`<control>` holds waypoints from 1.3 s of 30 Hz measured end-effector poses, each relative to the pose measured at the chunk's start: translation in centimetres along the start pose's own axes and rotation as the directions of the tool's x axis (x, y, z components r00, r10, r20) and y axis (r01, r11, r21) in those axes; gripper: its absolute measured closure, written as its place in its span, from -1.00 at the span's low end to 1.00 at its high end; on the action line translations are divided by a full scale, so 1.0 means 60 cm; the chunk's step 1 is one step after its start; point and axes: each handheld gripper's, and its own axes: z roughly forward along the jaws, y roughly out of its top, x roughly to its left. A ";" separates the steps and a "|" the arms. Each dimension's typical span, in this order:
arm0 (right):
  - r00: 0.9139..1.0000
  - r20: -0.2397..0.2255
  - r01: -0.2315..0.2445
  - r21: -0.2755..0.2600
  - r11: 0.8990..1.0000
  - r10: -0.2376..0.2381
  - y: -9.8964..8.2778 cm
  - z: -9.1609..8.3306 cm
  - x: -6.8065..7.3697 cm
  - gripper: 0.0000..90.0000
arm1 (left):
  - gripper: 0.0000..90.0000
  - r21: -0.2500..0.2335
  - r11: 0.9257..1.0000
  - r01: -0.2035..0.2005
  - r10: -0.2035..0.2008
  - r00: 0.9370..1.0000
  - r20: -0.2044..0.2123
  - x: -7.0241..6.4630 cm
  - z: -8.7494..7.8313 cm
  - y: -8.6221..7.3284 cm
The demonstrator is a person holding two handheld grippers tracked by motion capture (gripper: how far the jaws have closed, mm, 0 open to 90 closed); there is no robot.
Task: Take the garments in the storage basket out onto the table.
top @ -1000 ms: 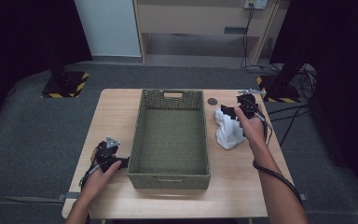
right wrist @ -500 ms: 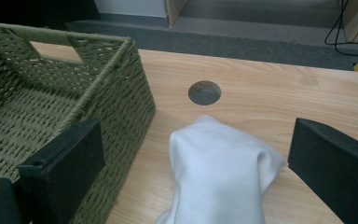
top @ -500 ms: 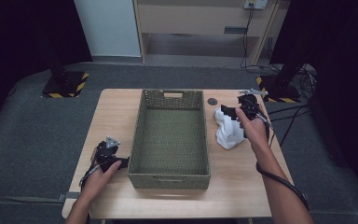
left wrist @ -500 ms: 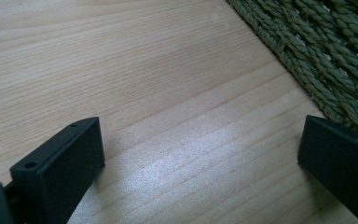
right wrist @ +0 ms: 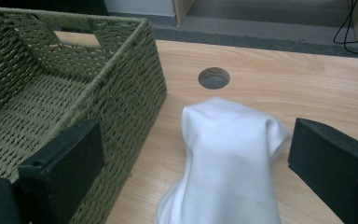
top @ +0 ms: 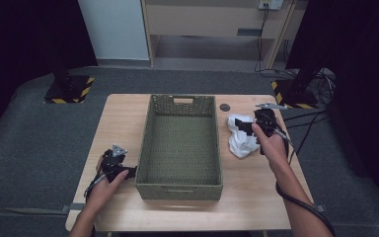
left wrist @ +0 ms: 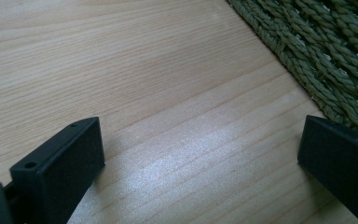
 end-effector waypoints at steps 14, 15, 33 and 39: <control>1.000 -0.007 0.024 -0.031 0.999 -0.024 -0.038 -0.031 0.007 -0.93 | -1.00 0.000 1.000 0.000 0.000 1.000 0.000 0.000 0.000 0.000; 1.000 -0.011 0.027 -0.030 0.999 -0.028 -0.042 -0.032 0.008 -0.93 | -1.00 0.000 1.000 0.000 0.000 1.000 0.000 0.000 0.000 0.000; 0.997 -0.043 0.065 0.005 0.998 -0.065 -0.113 -0.055 0.028 -0.93 | -1.00 0.000 1.000 0.001 -0.001 1.000 -0.001 0.000 0.000 0.000; 0.996 -0.062 0.065 0.027 0.998 -0.063 -0.139 -0.057 0.032 -0.93 | -1.00 0.001 1.000 0.000 0.000 1.000 -0.001 0.000 0.000 0.000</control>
